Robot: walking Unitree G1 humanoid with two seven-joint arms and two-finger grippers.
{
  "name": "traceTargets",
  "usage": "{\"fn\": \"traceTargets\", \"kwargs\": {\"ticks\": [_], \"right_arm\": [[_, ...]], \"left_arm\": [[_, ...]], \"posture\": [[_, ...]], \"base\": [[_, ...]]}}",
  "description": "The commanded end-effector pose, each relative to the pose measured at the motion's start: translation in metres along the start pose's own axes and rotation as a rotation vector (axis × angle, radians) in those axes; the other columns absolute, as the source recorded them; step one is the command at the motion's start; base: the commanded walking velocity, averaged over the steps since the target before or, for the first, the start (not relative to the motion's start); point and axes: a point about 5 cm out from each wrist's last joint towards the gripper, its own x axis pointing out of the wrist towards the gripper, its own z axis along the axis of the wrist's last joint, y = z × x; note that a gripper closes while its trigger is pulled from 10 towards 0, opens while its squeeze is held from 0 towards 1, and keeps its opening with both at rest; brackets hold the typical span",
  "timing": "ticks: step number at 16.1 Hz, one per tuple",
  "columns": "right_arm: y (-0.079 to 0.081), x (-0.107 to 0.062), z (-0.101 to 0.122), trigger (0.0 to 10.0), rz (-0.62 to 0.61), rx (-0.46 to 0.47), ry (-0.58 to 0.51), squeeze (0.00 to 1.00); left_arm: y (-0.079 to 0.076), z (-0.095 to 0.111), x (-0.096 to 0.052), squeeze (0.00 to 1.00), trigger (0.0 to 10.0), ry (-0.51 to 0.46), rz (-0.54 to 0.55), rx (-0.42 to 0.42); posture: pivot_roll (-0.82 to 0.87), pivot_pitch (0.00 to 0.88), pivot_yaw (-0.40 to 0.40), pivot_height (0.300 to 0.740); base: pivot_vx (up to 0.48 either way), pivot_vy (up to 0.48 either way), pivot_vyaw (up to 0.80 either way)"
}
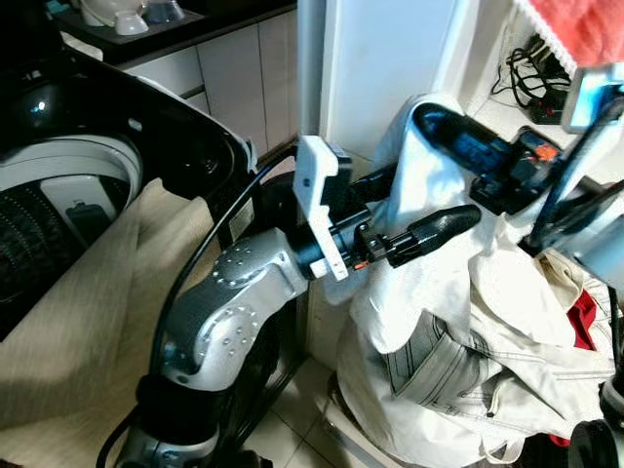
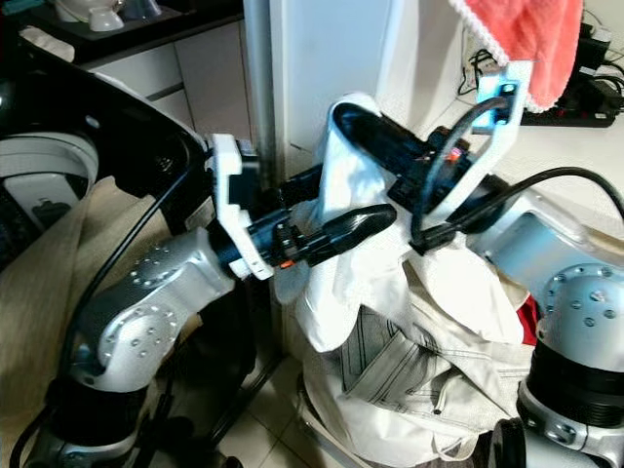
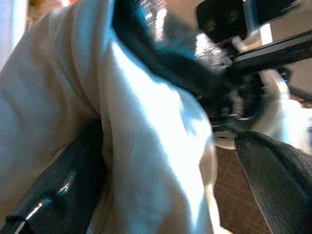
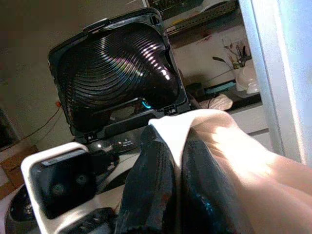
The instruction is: Clothes washing
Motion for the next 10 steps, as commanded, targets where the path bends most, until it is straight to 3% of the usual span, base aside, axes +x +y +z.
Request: {"fn": "traceTargets", "kwargs": {"ticks": [1,2,10], "right_arm": [[0.0073,0.0028,0.0012,0.0,0.027,-0.022,0.000,0.00],[0.0085,0.0039,-0.0004,0.0,0.026,-0.021,0.005,0.00],[0.0100,0.0075,-0.0059,0.0,0.018,-0.015,0.026,0.00]], "left_arm": [[0.0000,-0.0027,0.0047,0.00,7.1,0.018,0.010,0.010],[0.0024,-0.0036,0.0031,0.00,0.0,0.024,0.031,-0.004],[0.0057,-0.0039,-0.0020,0.00,0.0,0.037,0.062,-0.029]], "posture": [[-0.10,0.000,-0.007,0.740],[-0.10,0.000,-0.003,0.740],[-0.09,0.000,-0.006,0.740]], "base": [[0.000,0.000,0.00],[0.000,0.000,0.00],[0.000,0.000,0.00]]}}
